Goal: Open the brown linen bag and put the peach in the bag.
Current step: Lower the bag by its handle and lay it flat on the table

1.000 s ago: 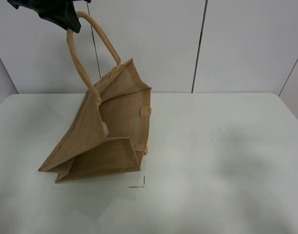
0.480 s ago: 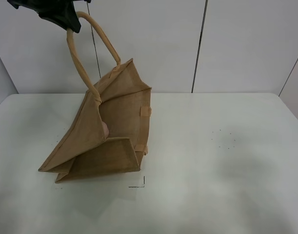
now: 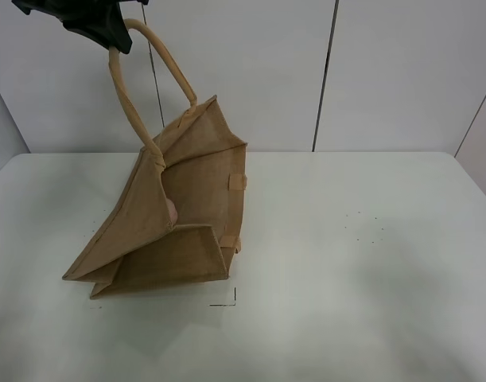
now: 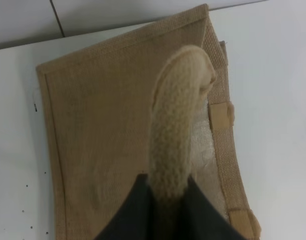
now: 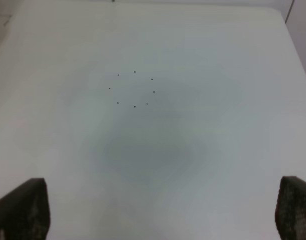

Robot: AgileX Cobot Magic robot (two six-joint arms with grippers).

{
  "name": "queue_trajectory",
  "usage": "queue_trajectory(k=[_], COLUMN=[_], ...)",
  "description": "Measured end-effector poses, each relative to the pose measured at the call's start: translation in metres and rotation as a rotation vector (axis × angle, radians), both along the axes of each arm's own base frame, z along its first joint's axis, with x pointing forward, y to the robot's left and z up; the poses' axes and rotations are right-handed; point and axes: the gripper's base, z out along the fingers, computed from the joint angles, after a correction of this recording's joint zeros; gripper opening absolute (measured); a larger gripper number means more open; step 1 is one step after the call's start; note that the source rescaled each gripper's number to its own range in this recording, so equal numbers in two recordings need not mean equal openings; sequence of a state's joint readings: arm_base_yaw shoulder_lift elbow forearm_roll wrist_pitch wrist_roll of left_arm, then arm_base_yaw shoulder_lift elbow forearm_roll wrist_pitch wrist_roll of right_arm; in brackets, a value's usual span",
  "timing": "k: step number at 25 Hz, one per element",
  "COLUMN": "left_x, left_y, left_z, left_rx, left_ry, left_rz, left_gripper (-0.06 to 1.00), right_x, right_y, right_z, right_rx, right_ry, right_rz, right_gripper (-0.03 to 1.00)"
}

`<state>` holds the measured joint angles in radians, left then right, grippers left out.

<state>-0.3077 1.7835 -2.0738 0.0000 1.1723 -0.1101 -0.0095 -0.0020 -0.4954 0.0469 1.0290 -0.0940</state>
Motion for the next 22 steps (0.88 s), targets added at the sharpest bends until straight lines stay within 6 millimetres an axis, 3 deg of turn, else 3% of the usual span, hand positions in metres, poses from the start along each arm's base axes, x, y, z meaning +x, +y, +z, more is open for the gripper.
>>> queue_trajectory(k=[5, 9, 22], left_x=[0.004, 0.015, 0.079], left_y=[-0.001, -0.008, -0.037], left_z=[-0.006, -0.032, -0.185], left_rx=[0.004, -0.009, 0.004], left_ry=[0.014, 0.096, 0.418], left_rz=[0.000, -0.012, -0.037], left_gripper=[0.00, 0.00, 0.00], right_x=[0.000, 0.000, 0.000], right_y=[0.000, 0.000, 0.000], right_z=[0.000, 0.000, 0.000], right_rx=[0.000, 0.001, -0.001], right_ry=[0.001, 0.001, 0.001], right_rz=[0.000, -0.001, -0.002], right_gripper=[1.00, 1.00, 1.00])
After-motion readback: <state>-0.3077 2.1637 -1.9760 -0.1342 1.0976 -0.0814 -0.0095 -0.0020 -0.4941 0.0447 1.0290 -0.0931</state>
